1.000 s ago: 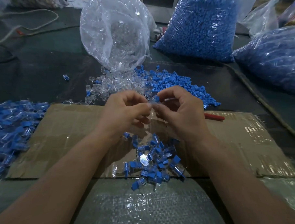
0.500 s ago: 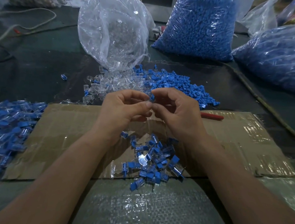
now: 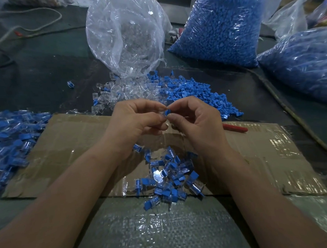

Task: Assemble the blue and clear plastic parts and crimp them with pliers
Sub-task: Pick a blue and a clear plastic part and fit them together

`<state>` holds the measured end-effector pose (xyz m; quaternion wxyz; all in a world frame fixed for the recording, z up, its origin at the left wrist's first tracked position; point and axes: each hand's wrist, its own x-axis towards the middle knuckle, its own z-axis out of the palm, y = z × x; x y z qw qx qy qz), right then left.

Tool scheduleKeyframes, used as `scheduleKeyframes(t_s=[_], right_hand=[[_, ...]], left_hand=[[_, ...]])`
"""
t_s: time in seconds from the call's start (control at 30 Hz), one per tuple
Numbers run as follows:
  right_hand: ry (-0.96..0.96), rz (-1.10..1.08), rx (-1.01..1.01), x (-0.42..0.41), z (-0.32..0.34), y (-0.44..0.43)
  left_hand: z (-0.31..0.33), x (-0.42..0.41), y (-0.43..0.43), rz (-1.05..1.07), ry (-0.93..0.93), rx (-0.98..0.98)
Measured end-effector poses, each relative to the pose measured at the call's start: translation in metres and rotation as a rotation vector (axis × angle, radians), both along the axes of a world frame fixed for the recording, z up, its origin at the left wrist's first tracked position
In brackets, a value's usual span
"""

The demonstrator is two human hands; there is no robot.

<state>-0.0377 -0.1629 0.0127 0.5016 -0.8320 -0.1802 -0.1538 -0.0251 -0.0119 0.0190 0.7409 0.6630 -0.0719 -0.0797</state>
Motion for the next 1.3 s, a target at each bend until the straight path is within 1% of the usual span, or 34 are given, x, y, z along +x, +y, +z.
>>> scheduleKeyframes(t_s=[0.13,0.27,0.47,0.7,0.97,1.03,1.1,1.23,1.3], right_hand=[[-0.047,-0.001,-0.03,-0.002,0.0,-0.001],[-0.107,-0.007,-0.013,-0.003,0.0,-0.001],[-0.191,-0.032,-0.056,-0.001,-0.001,-0.001],[-0.216,-0.033,-0.091,-0.001,-0.001,-0.002],[-0.235,-0.033,-0.129,-0.003,0.001,-0.001],[-0.21,-0.029,-0.168,-0.004,0.003,-0.001],[-0.143,-0.061,-0.226,-0.004,0.005,-0.004],[0.025,-0.256,-0.319,0.002,0.015,-0.029],[0.154,-0.313,-0.39,0.004,0.017,-0.045]], left_hand=[[0.0,-0.001,0.0,-0.015,-0.013,0.0],[0.001,-0.001,0.001,-0.021,-0.017,0.004],[-0.002,0.002,-0.001,0.011,0.007,0.002],[-0.001,0.0,0.0,-0.011,0.025,-0.026],[-0.002,0.0,-0.001,-0.011,0.008,0.009],[-0.003,0.001,0.0,-0.006,0.011,0.014],[-0.003,0.003,0.001,0.005,0.024,-0.002],[-0.004,0.005,0.003,0.038,0.04,-0.049],[-0.005,0.005,0.003,0.046,0.049,-0.069]])
